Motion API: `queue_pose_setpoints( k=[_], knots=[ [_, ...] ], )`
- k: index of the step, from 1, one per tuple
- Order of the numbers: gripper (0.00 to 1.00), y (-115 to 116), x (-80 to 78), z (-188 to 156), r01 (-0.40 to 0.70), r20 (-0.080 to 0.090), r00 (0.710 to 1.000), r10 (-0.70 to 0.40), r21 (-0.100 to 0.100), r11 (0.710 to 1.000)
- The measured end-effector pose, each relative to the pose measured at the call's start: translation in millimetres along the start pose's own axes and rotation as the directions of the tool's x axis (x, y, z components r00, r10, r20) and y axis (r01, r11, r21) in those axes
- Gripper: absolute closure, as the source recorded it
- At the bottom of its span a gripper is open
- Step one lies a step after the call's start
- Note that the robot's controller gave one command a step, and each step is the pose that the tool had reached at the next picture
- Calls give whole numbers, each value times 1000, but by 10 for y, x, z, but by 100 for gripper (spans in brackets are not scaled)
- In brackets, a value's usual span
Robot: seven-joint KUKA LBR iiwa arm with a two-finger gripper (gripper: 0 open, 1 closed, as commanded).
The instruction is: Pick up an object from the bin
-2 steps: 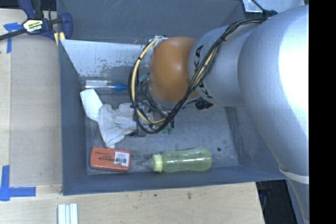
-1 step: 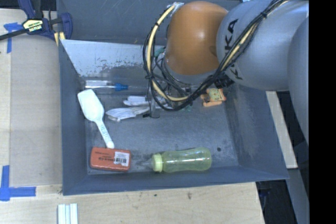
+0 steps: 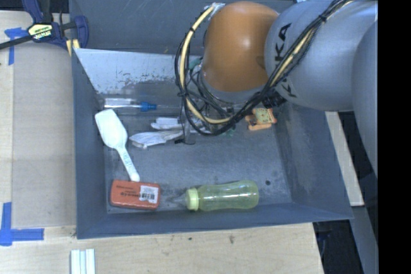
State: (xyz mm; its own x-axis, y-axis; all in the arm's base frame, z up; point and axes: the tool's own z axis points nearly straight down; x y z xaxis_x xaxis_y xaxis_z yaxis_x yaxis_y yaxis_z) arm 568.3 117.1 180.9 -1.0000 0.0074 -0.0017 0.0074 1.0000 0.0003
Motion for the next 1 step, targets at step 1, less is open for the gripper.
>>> queue_pose_setpoints(
  k=[1],
  knots=[
    [100, -3, 90, -461, -2, -4, 1000, 2, 1, 1000]
  ],
)
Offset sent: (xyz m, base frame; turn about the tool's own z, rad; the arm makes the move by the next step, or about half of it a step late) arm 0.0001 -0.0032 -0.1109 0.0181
